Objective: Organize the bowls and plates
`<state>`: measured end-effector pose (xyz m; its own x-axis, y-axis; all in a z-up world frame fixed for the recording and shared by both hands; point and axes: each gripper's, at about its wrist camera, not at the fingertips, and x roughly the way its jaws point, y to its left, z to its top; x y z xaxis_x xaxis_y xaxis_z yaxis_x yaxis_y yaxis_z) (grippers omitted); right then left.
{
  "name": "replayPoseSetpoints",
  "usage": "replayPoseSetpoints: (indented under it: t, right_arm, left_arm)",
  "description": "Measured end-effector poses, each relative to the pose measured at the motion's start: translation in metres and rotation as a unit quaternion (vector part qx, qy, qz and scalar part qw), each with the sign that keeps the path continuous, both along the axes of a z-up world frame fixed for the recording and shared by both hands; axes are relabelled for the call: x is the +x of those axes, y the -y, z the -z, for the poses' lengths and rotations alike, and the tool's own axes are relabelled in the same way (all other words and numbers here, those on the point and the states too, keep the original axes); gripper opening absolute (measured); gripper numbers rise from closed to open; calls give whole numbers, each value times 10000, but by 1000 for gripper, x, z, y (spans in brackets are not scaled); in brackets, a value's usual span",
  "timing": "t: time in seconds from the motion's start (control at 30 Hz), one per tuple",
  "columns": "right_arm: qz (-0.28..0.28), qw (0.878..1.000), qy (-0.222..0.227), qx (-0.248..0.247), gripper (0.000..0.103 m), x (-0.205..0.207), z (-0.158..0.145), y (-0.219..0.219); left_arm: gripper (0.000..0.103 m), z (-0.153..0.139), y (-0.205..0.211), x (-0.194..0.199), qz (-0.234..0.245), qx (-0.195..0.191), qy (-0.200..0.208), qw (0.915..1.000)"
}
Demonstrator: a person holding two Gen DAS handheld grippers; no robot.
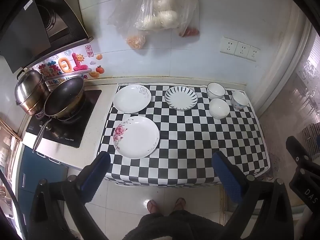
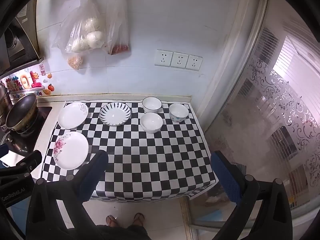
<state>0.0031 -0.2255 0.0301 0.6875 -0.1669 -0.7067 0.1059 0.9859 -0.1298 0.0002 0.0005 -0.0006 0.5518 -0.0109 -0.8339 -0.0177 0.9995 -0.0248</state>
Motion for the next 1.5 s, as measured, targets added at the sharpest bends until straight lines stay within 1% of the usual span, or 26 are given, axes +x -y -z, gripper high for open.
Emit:
replayPoseSetpoints:
  t: [0.03,0.1,0.13,0.3,0.43,0.5,0.83,1.07,1.5]
  right_arm:
    - [0,10000,-6,0,103,-1,0,0]
    - [-4,10000,-59,25,103,0,1,1]
    - [-11,10000,-54,16,103,-1,1,2]
    - [-21,10000,-49,-13,103,-3,7,2]
    - [1,10000,-24,-54,103,-4,5,0]
    - [16,10000,-24,-31,103,-3,-1,-1]
    - [56,10000,67,-47,103,-7,-2,1]
    - [49,10000,41,21,103,-5,-7,2]
    - [73,10000,66,-3,103,-6,-8,4]
  left_arm:
    - [103,0,0,0,-21,69,14,10000]
    - [103,0,0,0,-31,56,1,10000]
    - [103,0,1,0,-19,109,31,9999]
    - [103,0,1,0,-5,99,52,9999]
    - [103,-3,-3,1,13,96,84,9999]
    - [103,-3,-6,1,19,85,89,9999]
    - [103,-5,-2,-1,3,97,94,9999]
    - [103,-5,-3,-2,-7,102,113,9999]
    - [103,-7,-2,-1,-10,100,142,9998]
